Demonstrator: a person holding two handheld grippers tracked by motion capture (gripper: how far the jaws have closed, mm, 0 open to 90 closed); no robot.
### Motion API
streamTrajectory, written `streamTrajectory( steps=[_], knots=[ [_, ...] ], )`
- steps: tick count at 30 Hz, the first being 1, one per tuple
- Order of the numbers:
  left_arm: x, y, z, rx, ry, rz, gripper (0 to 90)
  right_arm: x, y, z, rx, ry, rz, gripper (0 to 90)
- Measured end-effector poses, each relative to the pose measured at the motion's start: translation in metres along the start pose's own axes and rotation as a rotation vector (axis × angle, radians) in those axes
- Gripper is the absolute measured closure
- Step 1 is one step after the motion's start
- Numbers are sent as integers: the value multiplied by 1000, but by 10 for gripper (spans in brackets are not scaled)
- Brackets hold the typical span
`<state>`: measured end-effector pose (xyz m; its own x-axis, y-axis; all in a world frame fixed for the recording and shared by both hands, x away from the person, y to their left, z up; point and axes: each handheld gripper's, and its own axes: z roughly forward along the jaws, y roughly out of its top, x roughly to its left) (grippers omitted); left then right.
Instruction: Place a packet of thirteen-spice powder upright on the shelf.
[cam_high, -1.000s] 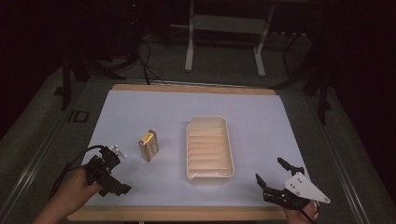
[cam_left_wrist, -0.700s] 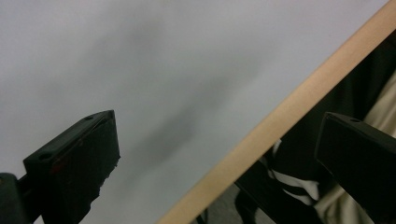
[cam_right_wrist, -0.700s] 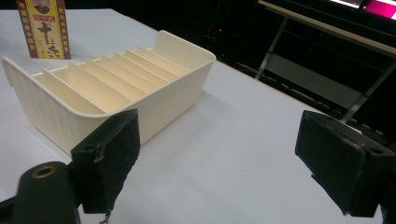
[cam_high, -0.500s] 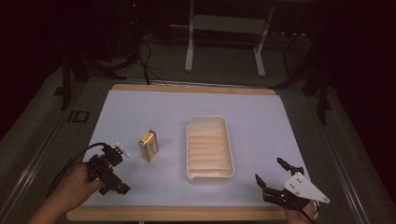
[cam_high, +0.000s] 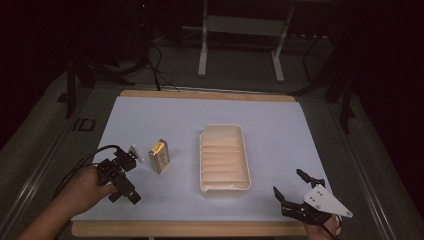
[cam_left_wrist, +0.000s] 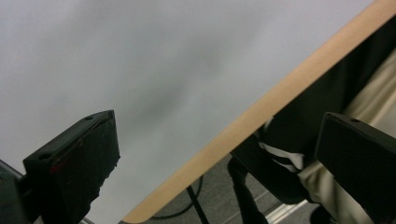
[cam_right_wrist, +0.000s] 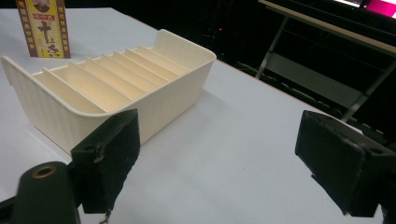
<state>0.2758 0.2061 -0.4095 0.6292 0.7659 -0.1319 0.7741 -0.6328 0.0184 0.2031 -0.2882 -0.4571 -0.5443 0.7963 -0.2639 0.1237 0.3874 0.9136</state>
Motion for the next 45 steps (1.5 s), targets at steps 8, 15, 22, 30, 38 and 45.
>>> streamTrajectory(
  steps=[8,15,22,30,38,45],
  knots=[
    [-2,19,-19,-3,-10,28,0,-1,0,0,-2,2,0,140],
    [-3,30,-29,-18,-6,32,0,0,0,-1,-1,1,-2,140],
    [-3,43,-38,-24,3,34,0,0,0,-1,-7,5,2,140],
    [-3,60,-46,-27,21,28,0,0,0,0,-7,5,-2,140],
    [6,84,-55,-55,37,-14,1,1,0,-1,-9,8,0,140],
    [17,100,-50,-48,57,-25,20,1,0,0,-10,11,-4,140]
  ],
)
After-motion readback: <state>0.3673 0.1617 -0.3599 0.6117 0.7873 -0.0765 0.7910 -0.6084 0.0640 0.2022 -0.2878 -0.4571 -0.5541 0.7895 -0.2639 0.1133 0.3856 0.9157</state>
